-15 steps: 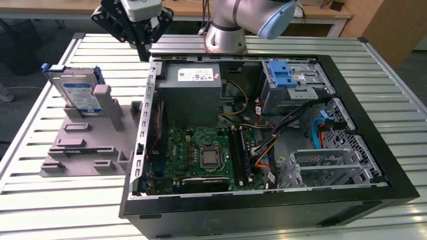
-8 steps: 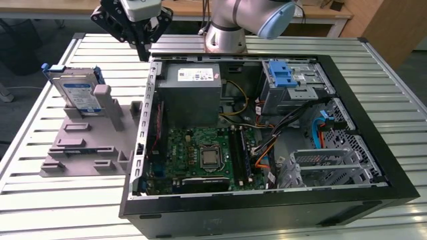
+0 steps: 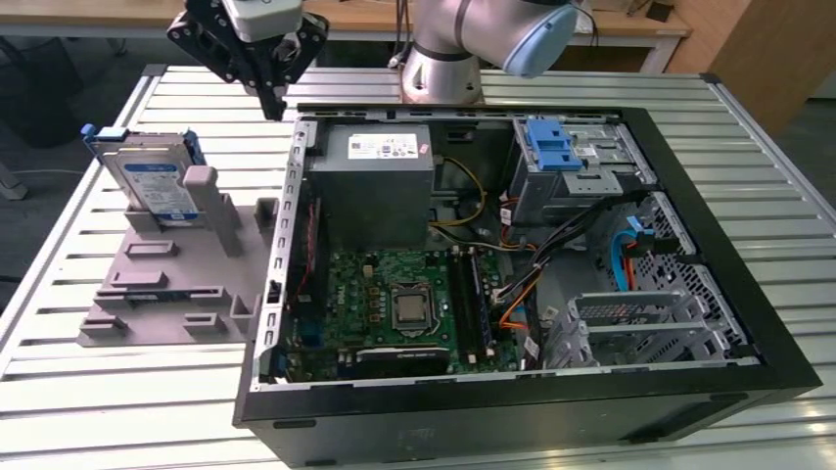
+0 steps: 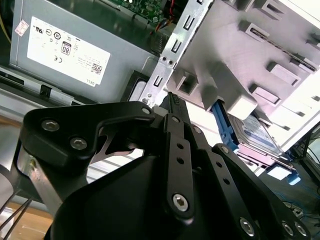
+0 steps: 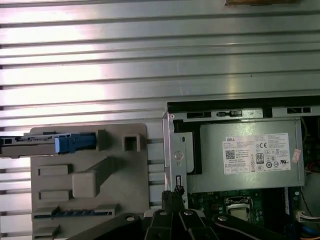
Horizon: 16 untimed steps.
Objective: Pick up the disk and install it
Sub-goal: 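Reach for the disk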
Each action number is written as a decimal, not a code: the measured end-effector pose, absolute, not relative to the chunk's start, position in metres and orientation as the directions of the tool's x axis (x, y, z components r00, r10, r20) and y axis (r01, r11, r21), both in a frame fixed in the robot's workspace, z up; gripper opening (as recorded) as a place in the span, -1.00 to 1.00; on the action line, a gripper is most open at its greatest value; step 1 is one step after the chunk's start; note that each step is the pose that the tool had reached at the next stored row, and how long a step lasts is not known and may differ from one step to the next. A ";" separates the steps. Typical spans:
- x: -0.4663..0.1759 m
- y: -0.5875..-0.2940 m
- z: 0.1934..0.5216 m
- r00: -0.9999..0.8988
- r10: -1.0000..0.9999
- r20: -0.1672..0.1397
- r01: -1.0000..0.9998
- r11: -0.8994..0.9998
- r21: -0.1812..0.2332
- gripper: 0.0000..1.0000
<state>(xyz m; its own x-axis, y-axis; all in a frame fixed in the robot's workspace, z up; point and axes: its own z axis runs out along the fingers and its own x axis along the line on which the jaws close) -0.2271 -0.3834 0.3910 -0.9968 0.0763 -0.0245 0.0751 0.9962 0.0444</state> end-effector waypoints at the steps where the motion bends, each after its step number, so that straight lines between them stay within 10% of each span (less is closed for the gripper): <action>1: -0.228 -0.383 0.391 -0.997 0.076 -0.024 0.075 0.996 0.044 -0.79; 16: -0.240 -0.380 0.390 -0.997 0.076 -0.024 0.075 0.997 0.035 -0.79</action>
